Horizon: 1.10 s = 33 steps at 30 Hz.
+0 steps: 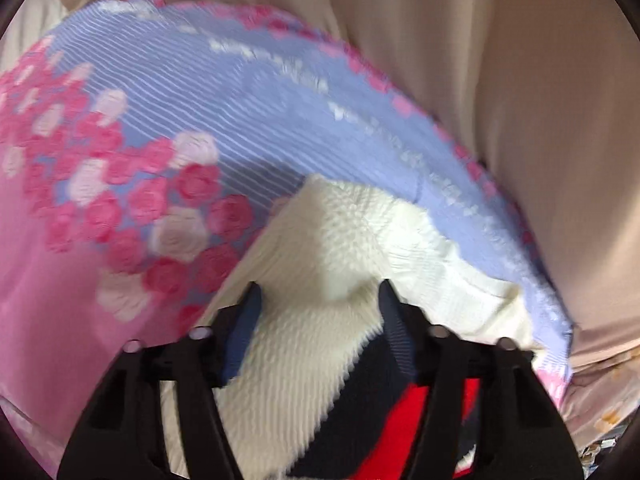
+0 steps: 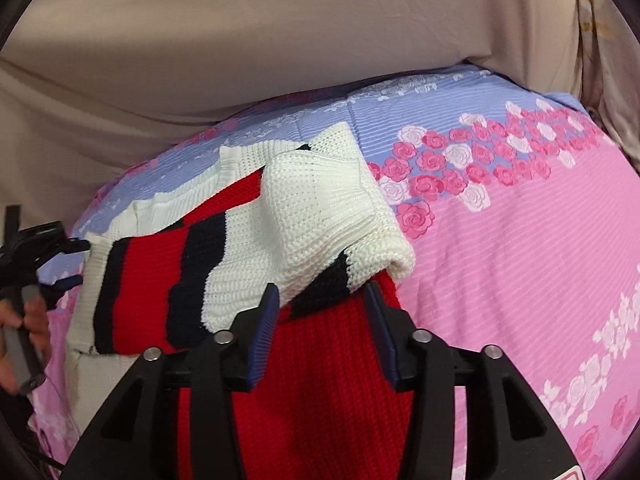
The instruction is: Fold small clothes
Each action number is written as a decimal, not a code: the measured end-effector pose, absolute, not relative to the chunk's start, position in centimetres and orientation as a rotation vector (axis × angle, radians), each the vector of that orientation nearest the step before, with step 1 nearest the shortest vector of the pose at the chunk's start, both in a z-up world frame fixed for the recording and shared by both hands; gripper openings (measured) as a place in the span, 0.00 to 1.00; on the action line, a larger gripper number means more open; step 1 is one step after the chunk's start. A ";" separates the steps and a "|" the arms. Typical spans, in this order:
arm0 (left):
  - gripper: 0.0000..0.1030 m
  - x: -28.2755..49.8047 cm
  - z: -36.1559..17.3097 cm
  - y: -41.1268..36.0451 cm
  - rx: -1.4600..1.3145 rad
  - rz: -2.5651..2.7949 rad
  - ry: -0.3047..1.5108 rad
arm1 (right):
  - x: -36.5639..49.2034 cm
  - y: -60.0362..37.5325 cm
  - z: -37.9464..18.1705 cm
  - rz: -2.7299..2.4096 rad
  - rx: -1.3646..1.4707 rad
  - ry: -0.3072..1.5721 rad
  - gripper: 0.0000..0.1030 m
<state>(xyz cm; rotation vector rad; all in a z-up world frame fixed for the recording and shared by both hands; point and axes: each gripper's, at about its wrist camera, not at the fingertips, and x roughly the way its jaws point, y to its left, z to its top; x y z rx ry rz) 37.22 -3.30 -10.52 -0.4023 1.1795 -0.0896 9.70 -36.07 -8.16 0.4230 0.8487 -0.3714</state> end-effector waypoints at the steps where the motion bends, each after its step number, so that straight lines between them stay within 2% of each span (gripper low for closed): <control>1: 0.24 37.5 -11.0 -3.4 -0.375 -0.062 1.175 | 9.9 -36.3 -8.3 -0.374 0.424 0.850 0.50; 2: 0.16 37.8 -11.1 -3.3 -0.369 -0.043 1.152 | 10.2 -36.7 -8.5 -0.375 0.434 0.855 0.51; 4: 0.11 38.1 -10.8 -2.5 -0.392 -0.037 1.120 | 10.9 -37.7 -9.1 -0.370 0.478 0.864 0.51; 8: 0.10 38.4 -9.8 -0.1 -0.427 0.035 1.068 | 12.9 -39.3 -10.1 -0.350 0.595 0.866 0.52; 9: 0.09 38.5 -9.7 0.7 -0.439 0.056 1.057 | 13.5 -39.4 -10.2 -0.342 0.604 0.860 0.49; 10: 0.05 38.7 -9.8 1.3 -0.444 0.079 1.053 | 14.2 -39.3 -10.3 -0.319 0.601 0.858 0.19; 11: 0.02 38.7 -9.9 1.8 -0.442 0.095 1.053 | 14.8 -39.1 -10.1 -0.304 0.591 0.871 0.03; 15: 0.02 39.0 -11.7 3.3 -0.436 0.084 1.126 | 15.1 -37.7 -7.4 -0.324 0.436 0.766 0.03; 19: 0.03 36.9 -10.5 3.2 -0.423 0.045 1.107 | 15.0 -38.6 -9.7 -0.397 0.409 0.887 0.03; 21: 0.06 34.3 -8.5 2.4 -0.356 0.004 1.071 | 13.5 -38.0 -8.7 -0.437 0.373 0.861 0.05; 25: 0.27 29.0 -6.6 0.3 -0.262 -0.065 1.037 | 11.4 -36.5 -6.7 -0.382 0.392 0.787 0.08; 27: 0.28 26.8 -7.9 -1.1 -0.207 -0.072 1.075 | 12.9 -35.3 -7.7 -0.347 0.322 0.843 0.08; 29: 0.28 26.1 -10.0 -2.2 -0.154 -0.052 1.130 | 14.8 -35.2 -10.5 -0.355 0.291 0.963 0.01; 30: 0.28 25.5 -10.7 -2.6 -0.123 -0.037 1.132 | 15.2 -35.5 -11.8 -0.364 0.310 1.018 0.00; 33: 0.28 24.6 -10.6 -3.5 -0.025 -0.018 1.079 | 14.0 -35.0 -9.9 -0.352 0.339 0.933 0.00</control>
